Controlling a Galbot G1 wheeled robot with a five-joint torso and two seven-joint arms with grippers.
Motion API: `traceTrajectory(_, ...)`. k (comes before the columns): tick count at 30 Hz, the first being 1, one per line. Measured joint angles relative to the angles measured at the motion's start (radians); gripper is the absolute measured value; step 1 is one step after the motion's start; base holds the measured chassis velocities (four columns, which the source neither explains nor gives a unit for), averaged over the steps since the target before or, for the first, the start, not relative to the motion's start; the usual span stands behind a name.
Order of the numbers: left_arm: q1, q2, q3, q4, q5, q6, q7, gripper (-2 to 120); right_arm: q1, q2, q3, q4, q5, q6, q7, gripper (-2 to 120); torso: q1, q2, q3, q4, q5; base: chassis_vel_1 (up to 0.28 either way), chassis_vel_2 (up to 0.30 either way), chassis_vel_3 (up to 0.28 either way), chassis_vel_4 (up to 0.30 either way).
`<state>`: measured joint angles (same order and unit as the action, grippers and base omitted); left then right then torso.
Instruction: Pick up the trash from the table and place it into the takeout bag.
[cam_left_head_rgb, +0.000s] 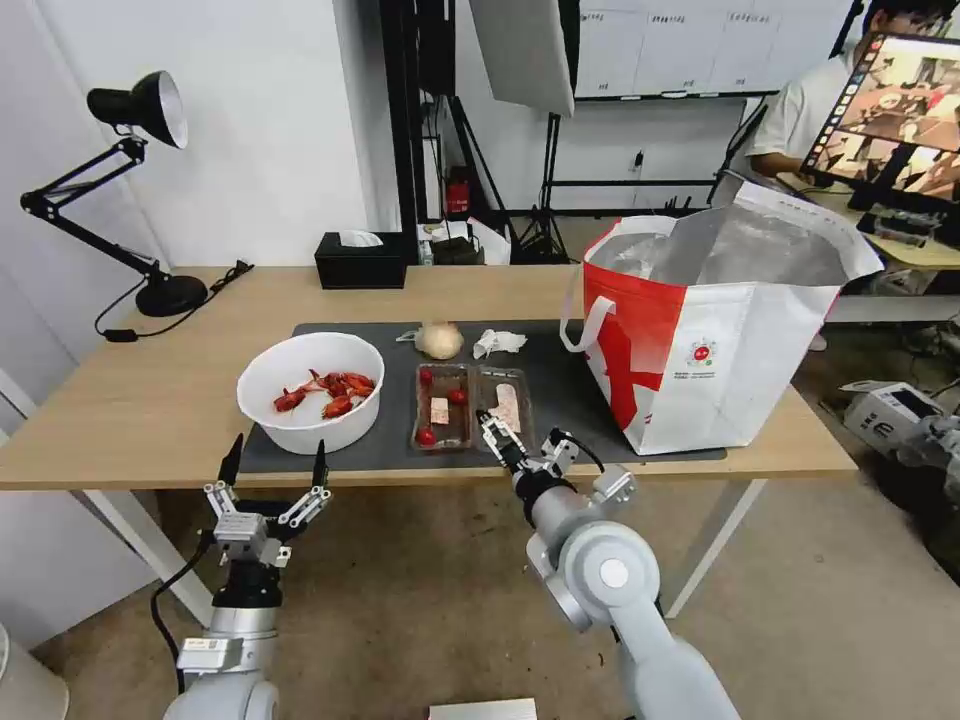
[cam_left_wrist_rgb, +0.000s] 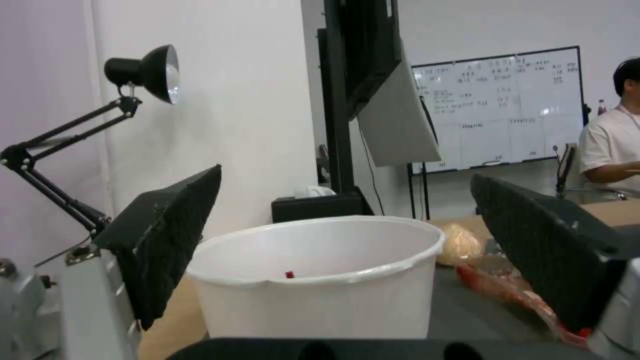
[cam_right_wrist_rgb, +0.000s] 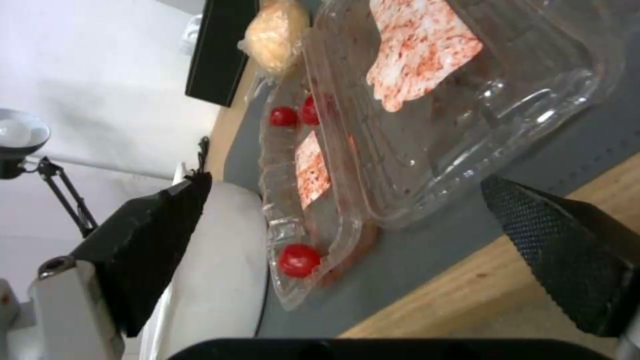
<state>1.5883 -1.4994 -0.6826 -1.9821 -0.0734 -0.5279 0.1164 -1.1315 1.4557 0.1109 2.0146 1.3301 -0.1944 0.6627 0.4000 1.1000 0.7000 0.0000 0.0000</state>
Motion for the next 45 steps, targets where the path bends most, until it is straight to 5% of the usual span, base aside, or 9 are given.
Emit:
traceTrajectory(30, -0.001, 0.001, -0.011, 0.006, -0.011, -0.009, 0.001, 100, 0.029, 0.023, 0.006, -0.066, -0.008, 0.018, -0.039, 100, 0.0, 0.0, 0.0, 0.0, 0.0, 0.0, 0.0, 0.0, 0.0)
traceTrajectory(45, -0.003, -0.003, -0.014, 0.014, -0.012, -0.023, 0.002, 100, 0.032, 0.014, -0.055, -0.087, -0.242, 0.026, -0.151, 100, 0.0, 0.0, 0.0, -0.0001, 0.0, 0.0, 0.0, 0.0, 0.0)
